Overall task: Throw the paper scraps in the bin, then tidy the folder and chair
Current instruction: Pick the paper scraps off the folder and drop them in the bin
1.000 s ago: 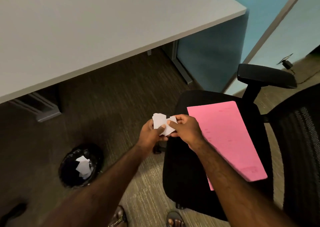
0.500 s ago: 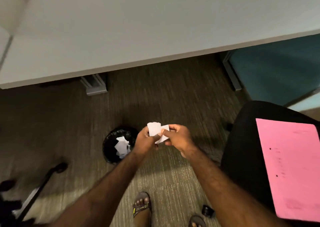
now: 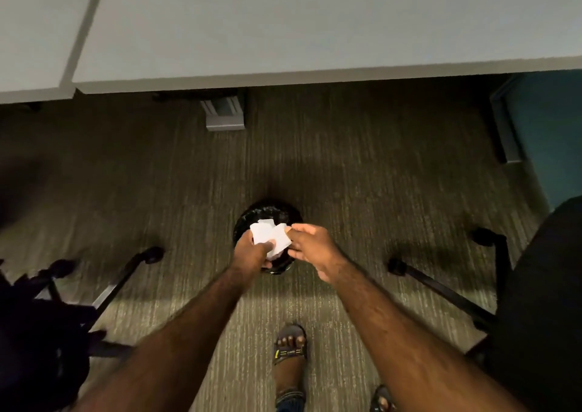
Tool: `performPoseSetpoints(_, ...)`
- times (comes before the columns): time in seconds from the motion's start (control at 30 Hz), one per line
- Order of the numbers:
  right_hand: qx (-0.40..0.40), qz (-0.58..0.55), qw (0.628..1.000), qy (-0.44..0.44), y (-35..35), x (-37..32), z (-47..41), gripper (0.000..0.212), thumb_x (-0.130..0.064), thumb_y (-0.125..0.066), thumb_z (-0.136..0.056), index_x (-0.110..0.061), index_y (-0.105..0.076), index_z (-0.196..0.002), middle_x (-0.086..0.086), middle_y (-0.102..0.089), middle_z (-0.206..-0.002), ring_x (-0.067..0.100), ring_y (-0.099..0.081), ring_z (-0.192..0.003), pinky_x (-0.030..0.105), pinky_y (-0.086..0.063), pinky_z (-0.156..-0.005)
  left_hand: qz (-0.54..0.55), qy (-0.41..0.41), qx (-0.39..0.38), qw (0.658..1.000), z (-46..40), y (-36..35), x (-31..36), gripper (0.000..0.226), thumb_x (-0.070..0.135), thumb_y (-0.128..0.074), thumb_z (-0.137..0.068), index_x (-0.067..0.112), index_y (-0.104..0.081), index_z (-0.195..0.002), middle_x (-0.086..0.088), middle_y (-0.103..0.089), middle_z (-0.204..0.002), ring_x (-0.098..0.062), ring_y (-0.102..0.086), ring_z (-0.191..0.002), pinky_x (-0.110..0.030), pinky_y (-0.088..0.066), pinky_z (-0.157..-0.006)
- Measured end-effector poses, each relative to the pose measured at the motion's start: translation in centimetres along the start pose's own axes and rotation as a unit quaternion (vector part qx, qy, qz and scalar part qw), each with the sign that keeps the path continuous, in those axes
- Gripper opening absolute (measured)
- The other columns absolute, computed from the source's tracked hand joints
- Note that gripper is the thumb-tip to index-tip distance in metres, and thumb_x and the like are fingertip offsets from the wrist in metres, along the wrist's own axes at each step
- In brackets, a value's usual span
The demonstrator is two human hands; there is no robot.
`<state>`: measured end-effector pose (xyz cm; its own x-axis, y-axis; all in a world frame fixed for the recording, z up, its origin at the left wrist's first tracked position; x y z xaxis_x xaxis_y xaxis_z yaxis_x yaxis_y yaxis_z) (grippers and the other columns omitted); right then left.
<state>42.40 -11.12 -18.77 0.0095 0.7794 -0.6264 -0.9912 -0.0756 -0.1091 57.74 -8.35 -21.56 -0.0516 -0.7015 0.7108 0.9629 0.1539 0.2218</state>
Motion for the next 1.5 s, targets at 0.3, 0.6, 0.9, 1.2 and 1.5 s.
performPoseSetpoints(0.3, -0.014, 0.027, 1.000, 0.001, -3.2, 2.3, -3.2, 0.045, -0.018, -0.063, -0.106, -0.005, -0.058, -0.148, 0.010, -0.068, -0.141, 0.019, -0.066, -0.126, 0.036, -0.052, -0.113, -0.003, 0.032, 0.023, 0.999, -3.9, 2.0, -1.7, 0.040, 0.001, -0.062, -0.097, 0.000, -0.054, -0.136, -0.021, -0.067, -0.127, -0.037, -0.068, -0.111, -0.029, -0.055, -0.062)
performPoseSetpoints(0.6, -0.012, 0.042, 0.999, 0.021, -2.6, 3.0, -4.1, 0.046, -0.014, -0.064, -0.104, -0.008, -0.057, -0.149, 0.007, -0.062, -0.150, 0.017, -0.059, -0.134, 0.039, -0.047, -0.119, 0.002, 0.073, 0.041, 0.996, -5.3, 2.2, -2.6, 0.063, 0.008, -0.070, -0.093, 0.003, -0.043, -0.150, -0.013, -0.066, -0.132, -0.029, -0.066, -0.114, -0.046, -0.056, -0.100)
performPoseSetpoints(0.9, 0.013, 0.028, 0.997, 0.077, 2.9, 0.4, -0.4, 0.049, -0.012, -0.068, -0.102, -0.009, -0.057, -0.150, 0.009, -0.058, -0.154, 0.018, -0.054, -0.143, 0.043, -0.043, -0.123, -0.028, 0.006, 0.080, 0.996, -2.8, -1.9, 1.5, 0.044, 0.011, -0.072, -0.092, 0.001, -0.060, -0.133, -0.016, -0.070, -0.121, -0.025, -0.067, -0.102, -0.050, -0.057, -0.098)
performPoseSetpoints(1.2, 0.143, 0.008, 0.973, 0.182, 19.6, -2.6, 7.6, 0.043, -0.008, -0.072, -0.098, -0.009, -0.064, -0.140, 0.009, -0.066, -0.141, 0.017, -0.063, -0.129, 0.021, -0.050, -0.104, -0.044, -0.095, -0.074, 0.992, 6.2, -19.3, 7.6, 0.025, 0.009, -0.066, -0.097, 0.003, -0.062, -0.121, -0.006, -0.067, -0.090, -0.010, -0.064, -0.072, -0.029, -0.053, -0.065)
performPoseSetpoints(1.5, 0.293, 0.005, 0.932, 0.214, 39.2, -0.4, 17.7, 0.042, -0.018, -0.075, -0.097, -0.020, -0.067, -0.138, -0.007, -0.070, -0.132, 0.007, -0.066, -0.120, 0.028, -0.053, -0.108, -0.117, -0.145, -0.213, 0.959, 17.7, -37.4, 9.2, 0.019, 0.015, -0.067, -0.097, 0.011, -0.067, -0.116, -0.004, -0.071, -0.092, -0.014, -0.068, -0.079, -0.028, -0.056, -0.064)
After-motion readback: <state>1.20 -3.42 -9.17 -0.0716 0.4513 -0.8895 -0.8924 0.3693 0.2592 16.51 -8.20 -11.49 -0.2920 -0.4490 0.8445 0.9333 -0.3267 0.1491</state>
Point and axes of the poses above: each hand's wrist, its own z-axis away from the middle knuckle, its own y-axis out of the back of the hand, x = y × z, the point moved 3 cm from there along -z, towards the middle knuckle
